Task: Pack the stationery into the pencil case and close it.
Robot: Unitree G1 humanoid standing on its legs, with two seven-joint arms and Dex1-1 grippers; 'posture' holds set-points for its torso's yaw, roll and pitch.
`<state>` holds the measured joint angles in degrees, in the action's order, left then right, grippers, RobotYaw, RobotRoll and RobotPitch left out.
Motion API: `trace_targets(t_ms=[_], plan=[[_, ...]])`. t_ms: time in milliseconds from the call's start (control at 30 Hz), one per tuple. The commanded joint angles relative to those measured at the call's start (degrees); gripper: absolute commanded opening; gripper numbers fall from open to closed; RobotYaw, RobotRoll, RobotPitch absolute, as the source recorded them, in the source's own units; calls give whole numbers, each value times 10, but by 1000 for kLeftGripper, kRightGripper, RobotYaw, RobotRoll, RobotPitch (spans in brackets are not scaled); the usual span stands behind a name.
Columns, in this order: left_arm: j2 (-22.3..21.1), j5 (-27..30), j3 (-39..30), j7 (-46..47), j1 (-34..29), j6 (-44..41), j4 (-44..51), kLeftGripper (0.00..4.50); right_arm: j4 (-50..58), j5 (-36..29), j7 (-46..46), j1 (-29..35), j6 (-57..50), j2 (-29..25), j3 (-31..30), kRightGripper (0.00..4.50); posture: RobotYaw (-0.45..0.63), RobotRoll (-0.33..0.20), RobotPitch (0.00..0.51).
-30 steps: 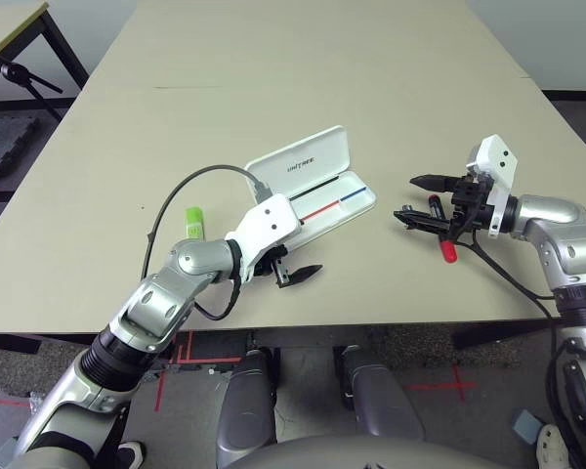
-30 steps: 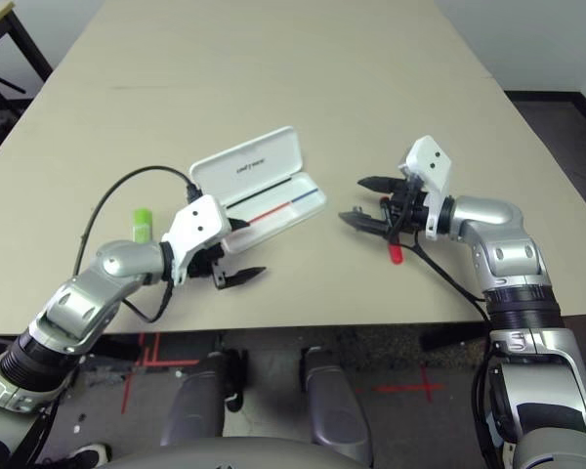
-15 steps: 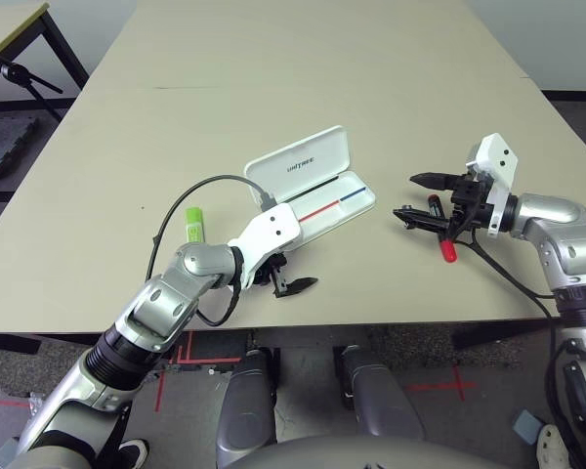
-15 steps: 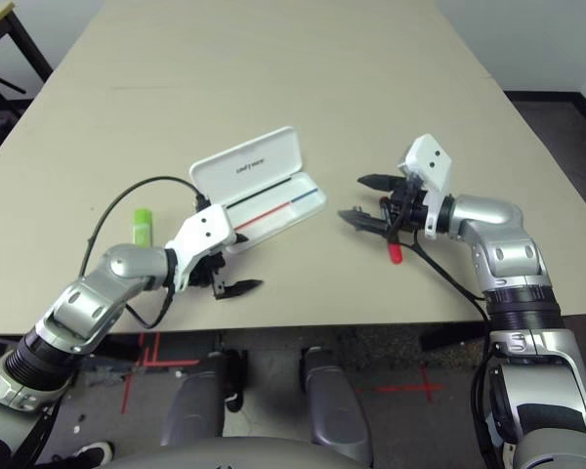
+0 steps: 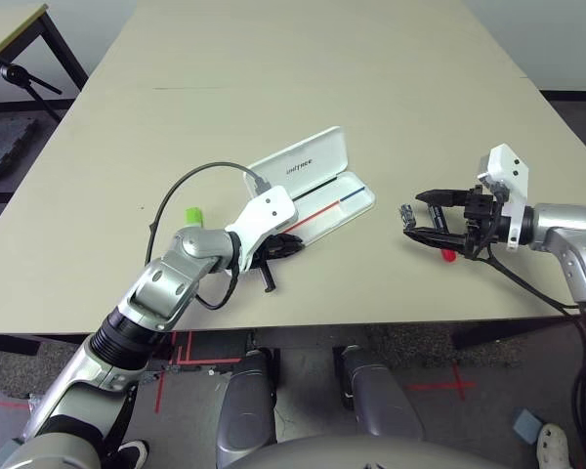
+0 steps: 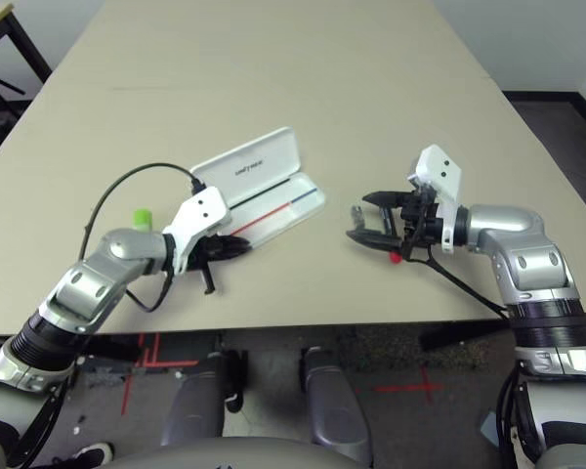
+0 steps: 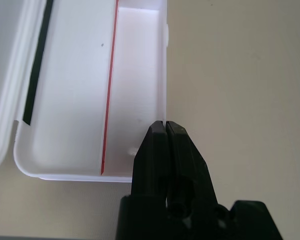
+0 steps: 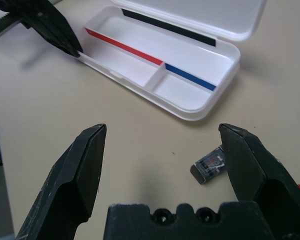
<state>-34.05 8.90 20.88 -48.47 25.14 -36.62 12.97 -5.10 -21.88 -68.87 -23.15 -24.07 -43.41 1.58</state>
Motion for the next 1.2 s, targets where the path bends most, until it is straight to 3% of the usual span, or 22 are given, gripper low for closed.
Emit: trace_targets(t_ms=[33,500,1067,1200], plan=[[-19,-2,0,-31,5,25,8,26,24,-11,-8,11,-18,-11,-1,4500,-126,0,147],[-138,1,-23,-192,-23,201,-12,26,32,-10,-26,14,-35,-23,-12,4500,-111,0,142],[-122,-23,-24,-181,-42,228,-51,26,19,-3,-27,1,-25,-16,-23,4500,-102,0,138],[-119,-38,-28,-167,-46,242,-53,1025,20,-4,-25,-2,-28,-14,-24,4500,-103,0,137]])
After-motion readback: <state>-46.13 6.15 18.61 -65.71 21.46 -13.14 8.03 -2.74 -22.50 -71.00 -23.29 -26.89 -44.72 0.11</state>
